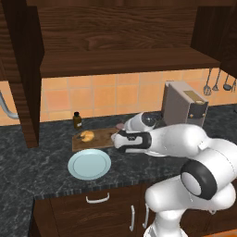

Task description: From the different types of pastries on the counter, select a croissant and place it on the cutting board. Then retrieve a jar of jam from the cabinet and place it alongside the croissant on the cutting board.

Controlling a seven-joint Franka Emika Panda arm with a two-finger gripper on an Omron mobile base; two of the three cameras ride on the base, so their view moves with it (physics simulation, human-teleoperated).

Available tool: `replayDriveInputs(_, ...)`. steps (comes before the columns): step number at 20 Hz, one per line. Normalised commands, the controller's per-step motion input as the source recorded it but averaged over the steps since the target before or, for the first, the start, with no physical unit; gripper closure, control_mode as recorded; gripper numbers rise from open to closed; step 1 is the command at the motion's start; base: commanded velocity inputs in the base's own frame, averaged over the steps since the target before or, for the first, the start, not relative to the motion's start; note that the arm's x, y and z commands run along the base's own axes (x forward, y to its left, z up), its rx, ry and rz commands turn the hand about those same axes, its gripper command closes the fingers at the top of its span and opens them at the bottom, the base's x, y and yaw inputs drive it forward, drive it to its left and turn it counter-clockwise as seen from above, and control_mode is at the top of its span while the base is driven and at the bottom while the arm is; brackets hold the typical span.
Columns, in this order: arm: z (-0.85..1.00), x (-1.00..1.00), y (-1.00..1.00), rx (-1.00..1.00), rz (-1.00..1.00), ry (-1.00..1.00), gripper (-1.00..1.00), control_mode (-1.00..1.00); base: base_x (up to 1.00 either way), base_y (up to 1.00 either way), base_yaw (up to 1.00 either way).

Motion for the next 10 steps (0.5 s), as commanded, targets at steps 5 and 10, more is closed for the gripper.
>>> replayDriveInputs(5,-0.2,0.25,0.0,0.0,0.0,0.0,1.0,-1.0,0.0,0.0,0.0)
replayDriveInputs(10,-0.18,0.21,0.0,0.0,0.0,0.0,1.0,-1.0,0.0,0.0,0.0)
